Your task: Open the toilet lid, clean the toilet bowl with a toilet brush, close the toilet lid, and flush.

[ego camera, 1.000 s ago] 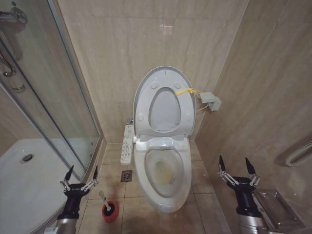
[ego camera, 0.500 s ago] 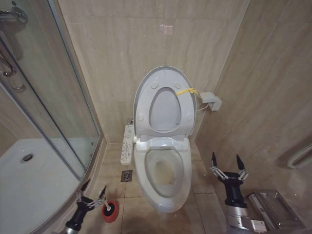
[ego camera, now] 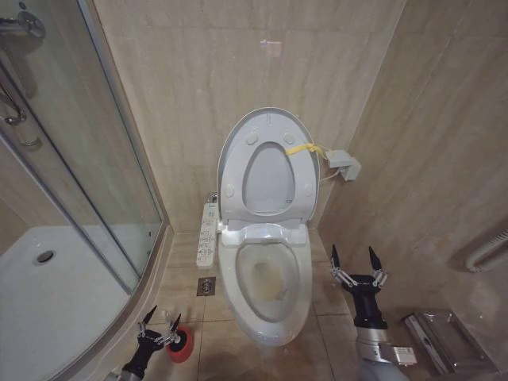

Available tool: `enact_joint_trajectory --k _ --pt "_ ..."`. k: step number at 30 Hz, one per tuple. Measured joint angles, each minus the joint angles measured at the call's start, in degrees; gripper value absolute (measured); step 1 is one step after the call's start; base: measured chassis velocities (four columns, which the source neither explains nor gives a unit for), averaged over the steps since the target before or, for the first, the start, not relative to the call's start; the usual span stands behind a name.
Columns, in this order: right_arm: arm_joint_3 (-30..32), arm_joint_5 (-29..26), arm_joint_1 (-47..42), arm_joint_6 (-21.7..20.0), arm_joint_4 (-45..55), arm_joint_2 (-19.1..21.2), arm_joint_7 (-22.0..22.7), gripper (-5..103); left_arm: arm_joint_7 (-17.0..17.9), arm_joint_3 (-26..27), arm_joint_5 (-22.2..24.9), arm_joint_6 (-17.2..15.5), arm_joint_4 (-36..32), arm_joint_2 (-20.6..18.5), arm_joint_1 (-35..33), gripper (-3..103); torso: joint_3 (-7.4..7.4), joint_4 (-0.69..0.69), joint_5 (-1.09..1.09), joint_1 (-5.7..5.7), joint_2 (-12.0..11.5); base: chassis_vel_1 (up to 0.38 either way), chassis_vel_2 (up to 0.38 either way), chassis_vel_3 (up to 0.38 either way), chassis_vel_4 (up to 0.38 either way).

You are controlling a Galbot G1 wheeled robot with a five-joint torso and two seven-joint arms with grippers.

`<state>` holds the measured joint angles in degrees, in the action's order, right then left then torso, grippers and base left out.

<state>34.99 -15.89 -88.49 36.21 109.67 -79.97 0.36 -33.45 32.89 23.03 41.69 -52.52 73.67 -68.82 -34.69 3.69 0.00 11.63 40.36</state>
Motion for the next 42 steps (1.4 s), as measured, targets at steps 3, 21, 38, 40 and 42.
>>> enact_joint_trajectory --k 3,21,38,40,42 --pt "0.0 0.0 -0.1 0.0 0.0 -0.1 0.0 100 2.1 -0.1 -0.9 0.0 0.6 0.2 0.3 100 0.0 0.0 0.01 0.0 0.0 0.0 0.0 0.0 0.0" --pt "0.2 0.3 -0.2 0.3 -0.2 -0.5 -0.3 100 5.0 -0.6 -1.5 -0.4 -2.9 0.7 -1.9 54 0.0 -0.02 0.01 -0.01 0.0 0.0 0.0 0.0 0.0" --pt "-0.1 0.5 -0.1 0.5 -0.3 -0.6 -0.4 100 5.7 -0.4 0.9 0.4 -12.6 0.2 -6.1 21 0.0 -0.02 0.0 0.0 0.0 0.0 0.0 0.0 0.0" --pt "-0.1 0.5 -0.1 0.5 -0.3 -0.7 -0.5 100 6.4 -0.4 0.9 0.7 -15.5 -0.2 -7.2 21 0.0 -0.01 0.0 -0.01 0.0 0.0 0.0 0.0 0.0" --pt "0.0 0.5 -0.3 0.7 -0.3 -0.7 -0.5 100 9.6 -0.9 -0.4 0.3 -22.0 -0.9 -9.7 21 0.0 -0.01 0.01 -0.01 0.0 0.0 0.0 0.0 0.0"
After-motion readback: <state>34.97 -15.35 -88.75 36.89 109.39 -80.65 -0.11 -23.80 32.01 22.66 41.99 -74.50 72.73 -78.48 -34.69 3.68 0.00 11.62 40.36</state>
